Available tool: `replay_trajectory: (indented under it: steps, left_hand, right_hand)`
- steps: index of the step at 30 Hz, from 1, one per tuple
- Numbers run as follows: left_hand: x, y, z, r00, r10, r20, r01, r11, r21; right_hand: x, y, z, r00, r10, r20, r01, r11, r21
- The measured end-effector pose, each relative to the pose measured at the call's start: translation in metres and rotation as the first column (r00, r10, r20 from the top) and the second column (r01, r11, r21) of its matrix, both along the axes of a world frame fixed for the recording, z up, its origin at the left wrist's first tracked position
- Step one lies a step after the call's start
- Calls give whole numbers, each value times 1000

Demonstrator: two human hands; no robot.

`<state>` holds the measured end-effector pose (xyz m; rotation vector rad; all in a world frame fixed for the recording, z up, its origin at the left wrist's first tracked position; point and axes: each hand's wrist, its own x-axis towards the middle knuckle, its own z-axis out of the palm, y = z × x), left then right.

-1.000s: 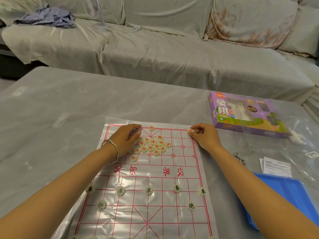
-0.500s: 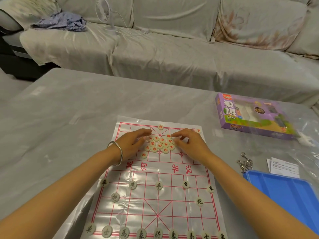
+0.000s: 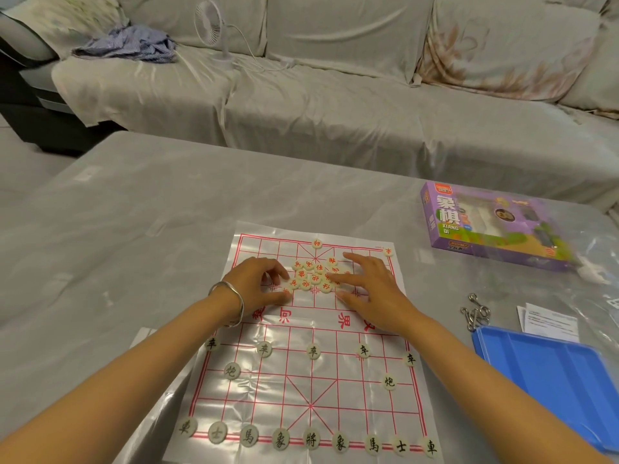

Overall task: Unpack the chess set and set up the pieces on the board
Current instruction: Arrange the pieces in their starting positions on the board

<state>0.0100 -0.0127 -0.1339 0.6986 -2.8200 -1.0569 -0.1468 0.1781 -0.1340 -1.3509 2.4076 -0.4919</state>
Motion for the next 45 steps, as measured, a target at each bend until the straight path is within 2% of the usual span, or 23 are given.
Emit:
replay_trajectory:
  steps: [5, 13, 21, 27, 33, 38, 42, 45]
  left_hand:
    - [1, -2, -2, 993, 103, -55, -103, 995, 15]
    - [8, 4, 7, 999, -15, 44, 15, 1000, -2]
    - [8, 15, 13, 1000, -11, -6, 11, 997, 81]
    - [0, 24, 11, 1000, -27, -9, 27, 997, 77]
    - [-1, 22, 12, 997, -61, 54, 63, 997, -43]
    - [-2, 27, 10, 998, 30, 51, -22, 989, -144]
    - [11, 4, 11, 993, 108, 55, -102, 988, -113]
    - [23, -27, 6, 973, 228, -21, -229, 972, -49]
  right_hand:
    - [1, 8, 3, 1000, -20, 24, 20, 1000, -15]
    - [4, 11, 2, 999, -29, 24, 28, 999, 21]
    - [10, 13, 9, 995, -54, 84, 57, 998, -32]
    - [17, 13, 6, 998, 30, 50, -31, 999, 26]
    - [20, 10, 6, 999, 11, 41, -10, 999, -32]
    - [21, 5, 3, 999, 15, 41, -13, 998, -67]
    - [19, -5, 4, 999, 5, 42, 0, 990, -138]
    - [22, -23, 7, 997, -1, 78, 14, 986, -165]
